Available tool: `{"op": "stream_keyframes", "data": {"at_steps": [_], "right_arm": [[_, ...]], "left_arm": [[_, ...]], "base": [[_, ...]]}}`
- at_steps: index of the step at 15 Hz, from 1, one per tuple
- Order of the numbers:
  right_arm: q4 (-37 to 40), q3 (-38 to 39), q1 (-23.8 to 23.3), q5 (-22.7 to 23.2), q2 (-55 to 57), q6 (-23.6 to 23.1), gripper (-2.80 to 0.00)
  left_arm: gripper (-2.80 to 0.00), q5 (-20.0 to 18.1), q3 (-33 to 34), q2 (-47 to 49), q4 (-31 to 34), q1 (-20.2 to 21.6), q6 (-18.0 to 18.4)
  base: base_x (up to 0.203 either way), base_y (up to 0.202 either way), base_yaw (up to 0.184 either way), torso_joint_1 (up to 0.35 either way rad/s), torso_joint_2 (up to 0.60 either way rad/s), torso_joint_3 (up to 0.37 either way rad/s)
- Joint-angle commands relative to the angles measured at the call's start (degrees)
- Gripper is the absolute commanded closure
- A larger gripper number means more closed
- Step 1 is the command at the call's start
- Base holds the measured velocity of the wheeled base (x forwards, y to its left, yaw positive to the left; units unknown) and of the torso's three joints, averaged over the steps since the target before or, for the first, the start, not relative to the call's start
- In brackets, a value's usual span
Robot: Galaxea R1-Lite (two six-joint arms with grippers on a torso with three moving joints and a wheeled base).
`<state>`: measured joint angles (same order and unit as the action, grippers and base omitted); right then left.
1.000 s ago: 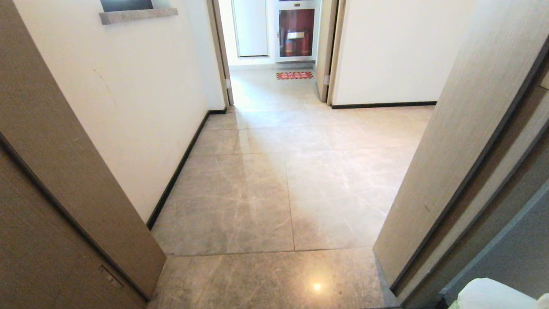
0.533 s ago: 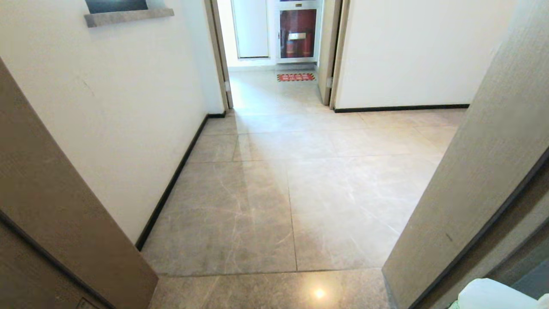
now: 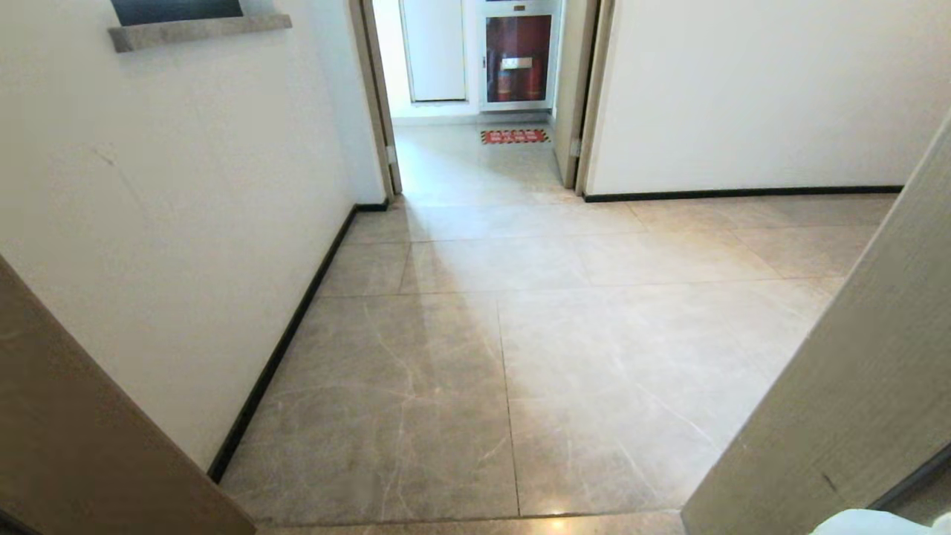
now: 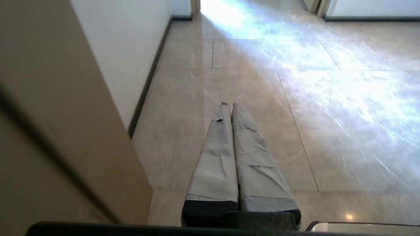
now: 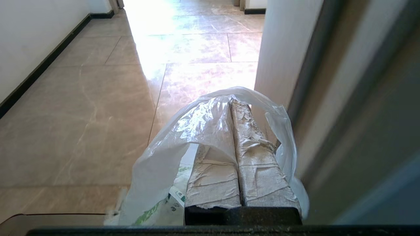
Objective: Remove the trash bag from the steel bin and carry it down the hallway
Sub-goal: Put the trash bag at the door
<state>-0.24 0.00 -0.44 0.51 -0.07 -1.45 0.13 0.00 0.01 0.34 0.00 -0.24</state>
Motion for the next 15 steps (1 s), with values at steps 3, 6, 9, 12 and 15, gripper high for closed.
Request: {"op": "stream_keyframes", "data": {"at_steps": [3,6,9,12,15], "right_arm": [[-0.02,0.09,0.00,0.02,-0.01,-0.04,0.00],[-0.02,0.09,0.00,0.02,-0.01,-0.12,0.00],[-0.02,0.09,0.00,0.02,-0.01,-0.04,0.00],[-0.02,0.09,0.00,0.02,-0.01,-0.07,0.00],[-0.02,0.09,0.00,0.03,0.07,-0.13,0.00]], "left_arm": [[0.00,0.04,0.00,-0.01,0.01,0.00,-0.02],[0.00,0.04,0.00,-0.01,0.01,0.00,-0.02],[0.00,0.04,0.00,-0.01,0.01,0.00,-0.02],[0.00,0.04,0.00,-0.01,0.01,0.00,-0.02],[0.00,0.04,0.00,-0.01,0.01,0.00,-0.02]], "base": [[0.181,0.000,0.001,0.003,0.01,0.003],[0.193,0.000,0.000,0.000,0.00,0.000],[0.185,0.000,0.002,0.001,0.00,0.002],[0.039,0.000,0.001,0.003,0.00,0.001],[0.000,0.000,0.000,0.000,0.00,0.000]]}}
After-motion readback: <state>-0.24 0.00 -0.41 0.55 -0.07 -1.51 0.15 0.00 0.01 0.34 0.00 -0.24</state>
